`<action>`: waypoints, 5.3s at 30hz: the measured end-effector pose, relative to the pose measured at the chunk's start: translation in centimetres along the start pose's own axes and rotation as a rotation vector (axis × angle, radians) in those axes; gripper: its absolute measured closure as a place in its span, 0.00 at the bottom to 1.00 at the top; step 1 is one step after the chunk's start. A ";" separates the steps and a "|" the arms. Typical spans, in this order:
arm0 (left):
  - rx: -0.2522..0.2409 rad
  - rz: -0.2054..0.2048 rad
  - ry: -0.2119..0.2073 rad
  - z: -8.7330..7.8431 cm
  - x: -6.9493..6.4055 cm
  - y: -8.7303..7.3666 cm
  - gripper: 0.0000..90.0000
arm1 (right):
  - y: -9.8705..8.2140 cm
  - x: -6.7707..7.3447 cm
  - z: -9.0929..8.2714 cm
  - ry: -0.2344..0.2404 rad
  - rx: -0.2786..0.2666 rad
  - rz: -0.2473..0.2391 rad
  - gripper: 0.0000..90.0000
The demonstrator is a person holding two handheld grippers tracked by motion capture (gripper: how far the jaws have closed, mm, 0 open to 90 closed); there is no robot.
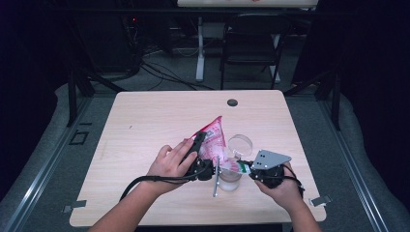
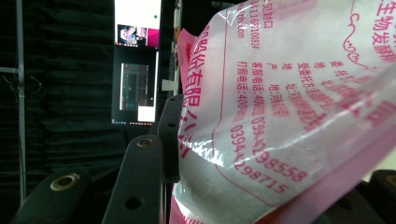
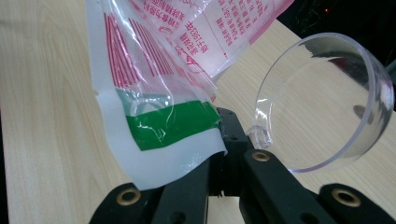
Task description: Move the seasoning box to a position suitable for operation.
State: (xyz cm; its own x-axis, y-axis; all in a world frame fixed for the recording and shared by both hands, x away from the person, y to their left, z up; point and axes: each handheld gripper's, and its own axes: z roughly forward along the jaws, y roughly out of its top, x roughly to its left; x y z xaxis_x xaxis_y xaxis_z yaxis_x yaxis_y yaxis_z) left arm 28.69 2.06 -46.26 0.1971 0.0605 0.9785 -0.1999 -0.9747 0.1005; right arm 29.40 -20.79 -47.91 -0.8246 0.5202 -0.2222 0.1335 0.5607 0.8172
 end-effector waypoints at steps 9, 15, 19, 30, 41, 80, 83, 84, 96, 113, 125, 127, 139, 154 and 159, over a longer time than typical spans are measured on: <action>-0.003 0.000 -0.003 -0.1 0.1 0.1 0.72 | -0.1 -0.2 -0.1 -0.008 -0.003 0.007 1.00; -0.003 0.002 -0.007 0.0 0.0 0.1 0.72 | -0.2 -0.3 -0.2 -0.014 0.002 0.007 1.00; -0.001 0.006 -0.007 0.0 0.0 0.1 0.72 | -0.2 -0.3 -0.2 -0.014 0.004 0.007 1.00; 0.002 0.009 -0.012 0.0 0.0 0.1 0.73 | -0.2 -0.3 -0.2 -0.018 0.000 0.009 1.00; 0.009 0.006 -0.014 0.2 0.1 0.1 0.74 | -0.1 -0.2 -0.1 -0.013 0.006 0.004 1.00; 0.011 -0.020 -0.012 0.6 0.0 0.8 0.79 | 0.0 0.6 -0.3 0.014 0.014 -0.016 1.00; -0.001 -0.023 -0.005 0.6 0.0 0.8 0.79 | -0.1 0.6 -0.4 0.017 0.011 -0.014 1.00; -0.003 -0.024 -0.005 0.6 0.0 0.8 0.79 | -0.1 0.6 -0.4 0.017 0.012 -0.014 1.00; 0.007 -0.016 -0.007 0.5 0.1 0.8 0.79 | -0.1 0.6 -0.3 0.011 0.016 -0.015 1.00; -0.004 -0.024 -0.001 0.6 0.1 0.7 0.79 | -0.1 0.6 -0.2 0.013 0.013 -0.009 1.00; -0.008 -0.014 0.003 0.5 0.2 0.8 0.79 | -0.1 0.6 -0.2 0.017 0.014 -0.009 1.00; 0.001 -0.009 -0.002 0.4 0.3 0.9 0.79 | -0.2 0.6 -0.2 0.017 0.017 -0.011 1.00; -0.003 -0.009 -0.001 0.4 0.2 1.0 0.79 | -0.4 0.6 0.0 0.018 0.020 -0.003 1.00; -0.001 -0.015 -0.006 0.4 0.2 0.9 0.79 | -0.5 0.4 0.1 0.028 0.026 0.004 1.00; -0.004 -0.010 -0.001 0.4 0.3 1.0 0.79 | -0.5 0.4 0.1 0.028 0.028 0.002 1.00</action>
State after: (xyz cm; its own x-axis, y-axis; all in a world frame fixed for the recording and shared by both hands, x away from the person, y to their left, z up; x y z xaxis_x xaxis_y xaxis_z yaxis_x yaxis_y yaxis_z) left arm 28.93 1.07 -45.94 0.2004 0.0700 0.9772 -0.2019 -0.9731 0.1111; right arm 29.08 -20.80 -48.52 -0.8391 0.5038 -0.2052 0.1505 0.5775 0.8024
